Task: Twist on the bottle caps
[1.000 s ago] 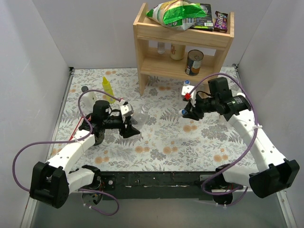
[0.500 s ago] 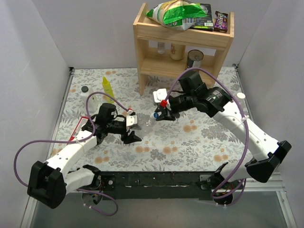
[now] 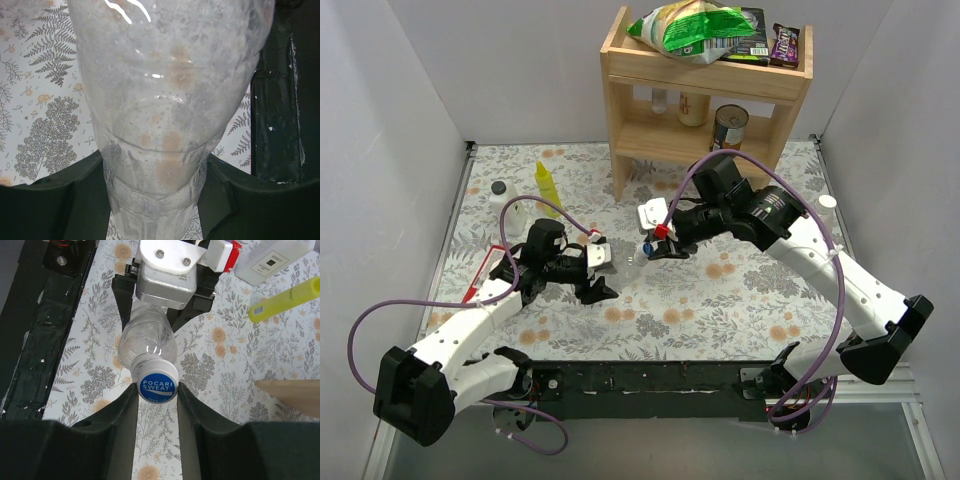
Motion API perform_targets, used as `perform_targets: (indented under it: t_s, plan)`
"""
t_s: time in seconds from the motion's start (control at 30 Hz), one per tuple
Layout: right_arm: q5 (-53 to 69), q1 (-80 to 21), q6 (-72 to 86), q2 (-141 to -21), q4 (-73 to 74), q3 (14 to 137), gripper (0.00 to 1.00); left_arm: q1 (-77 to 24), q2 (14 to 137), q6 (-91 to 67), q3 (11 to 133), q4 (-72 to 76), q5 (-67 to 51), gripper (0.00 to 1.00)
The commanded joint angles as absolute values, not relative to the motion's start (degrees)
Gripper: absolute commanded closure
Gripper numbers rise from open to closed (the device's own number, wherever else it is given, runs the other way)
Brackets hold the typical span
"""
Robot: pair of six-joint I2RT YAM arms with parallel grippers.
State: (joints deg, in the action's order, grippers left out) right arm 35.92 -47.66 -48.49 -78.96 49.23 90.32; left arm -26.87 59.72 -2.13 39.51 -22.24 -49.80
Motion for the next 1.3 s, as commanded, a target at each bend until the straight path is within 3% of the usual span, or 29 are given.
perform_targets:
  t_s: [0.0,0.63,0.77,1.13,1.27]
  plan:
    - [35.42,-48.16,-49.48,-77.52,51.59,90.53,0.70,-27.51,57.66,-2.55,40.87,-18.46,-51.42,1.00]
    - [35.86,-48.16,-47.38,-77.69,51.42,87.81,0.67,-29.18,55.90,-1.05,39.46,-13.28,-48.78,1.00]
    - [37.00,-48.16,-45.80,-80.33,54.22,89.03,0.69,-31.02,57.13,-1.93,40.07,-8.98,-43.08,1.00]
    - [25.14,-48.08,-22.19,-81.56,45.71,85.52,0.74,-33.75,58.27,-11.33,41.31,-1.15,-26.90,1.00]
    - [29.51,-47.81,-18.37,-82.52,46.14,84.55,0.73,-34.27,57.74,-11.69,40.00,-0.35,-26.90,1.00]
